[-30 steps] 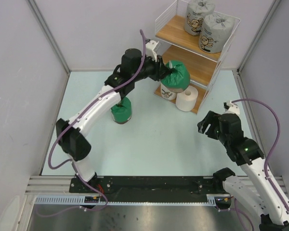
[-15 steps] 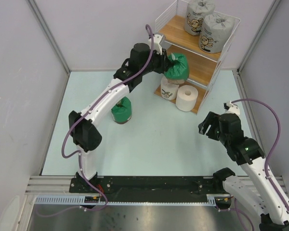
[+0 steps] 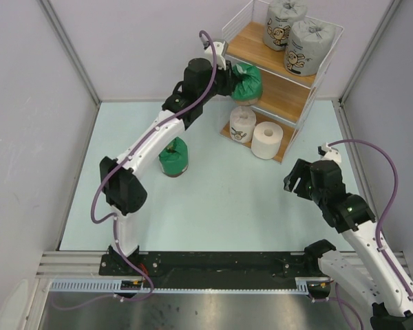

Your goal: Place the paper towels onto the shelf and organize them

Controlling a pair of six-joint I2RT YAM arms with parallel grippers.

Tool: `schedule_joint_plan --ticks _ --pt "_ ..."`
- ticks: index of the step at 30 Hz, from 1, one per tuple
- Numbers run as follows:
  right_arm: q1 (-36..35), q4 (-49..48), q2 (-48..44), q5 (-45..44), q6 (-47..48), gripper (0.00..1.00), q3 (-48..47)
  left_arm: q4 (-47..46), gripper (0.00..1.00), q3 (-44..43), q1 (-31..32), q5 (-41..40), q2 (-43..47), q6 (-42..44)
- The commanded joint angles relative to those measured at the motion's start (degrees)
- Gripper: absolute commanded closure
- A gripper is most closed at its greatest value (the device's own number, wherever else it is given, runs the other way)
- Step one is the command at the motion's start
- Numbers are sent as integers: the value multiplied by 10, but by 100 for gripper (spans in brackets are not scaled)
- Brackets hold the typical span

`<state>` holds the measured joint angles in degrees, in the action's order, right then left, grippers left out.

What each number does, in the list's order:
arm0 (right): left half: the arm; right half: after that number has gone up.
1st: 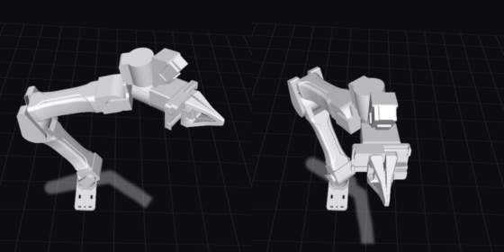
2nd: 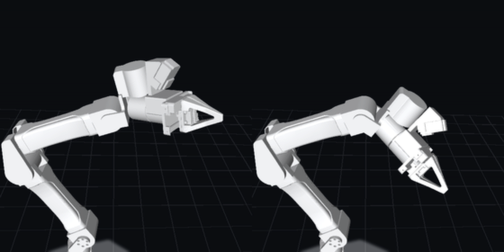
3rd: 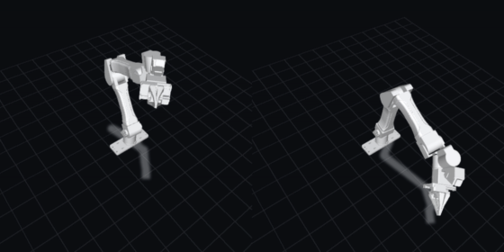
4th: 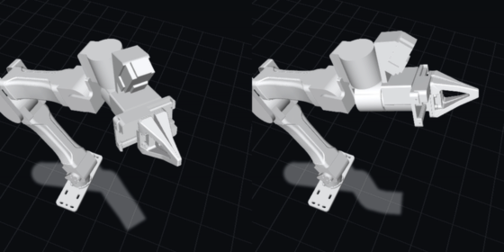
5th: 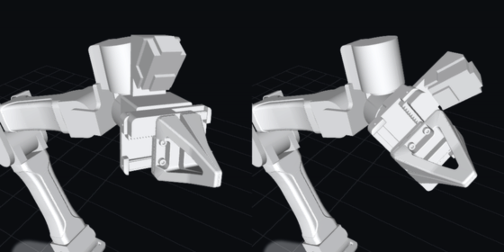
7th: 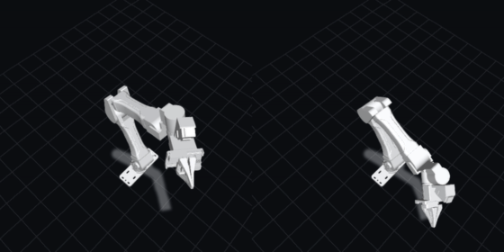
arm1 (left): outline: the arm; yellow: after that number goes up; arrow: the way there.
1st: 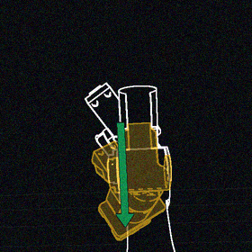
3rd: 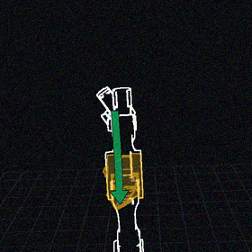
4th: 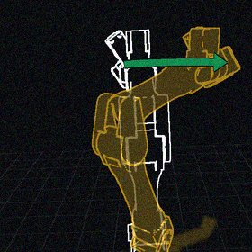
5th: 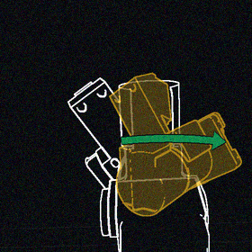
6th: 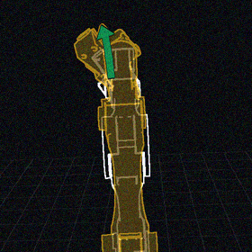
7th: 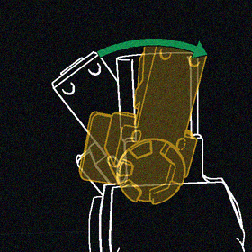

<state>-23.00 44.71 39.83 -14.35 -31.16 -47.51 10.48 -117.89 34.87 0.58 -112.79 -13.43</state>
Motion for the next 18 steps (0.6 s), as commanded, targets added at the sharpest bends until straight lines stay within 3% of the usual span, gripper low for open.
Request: schedule_joint_plan --ticks 1,10,18 --pt "2 -13 2 -14 10 26 -22 -82 100 -37 -4 -34 -8 -13" --pt "2 -9 -1 -16 9 26 -22 -86 100 -96 -4 -41 -52 -18" --pt "2 -8 0 -19 8 25 -22 -94 100 -97 -5 -33 -72 -31"
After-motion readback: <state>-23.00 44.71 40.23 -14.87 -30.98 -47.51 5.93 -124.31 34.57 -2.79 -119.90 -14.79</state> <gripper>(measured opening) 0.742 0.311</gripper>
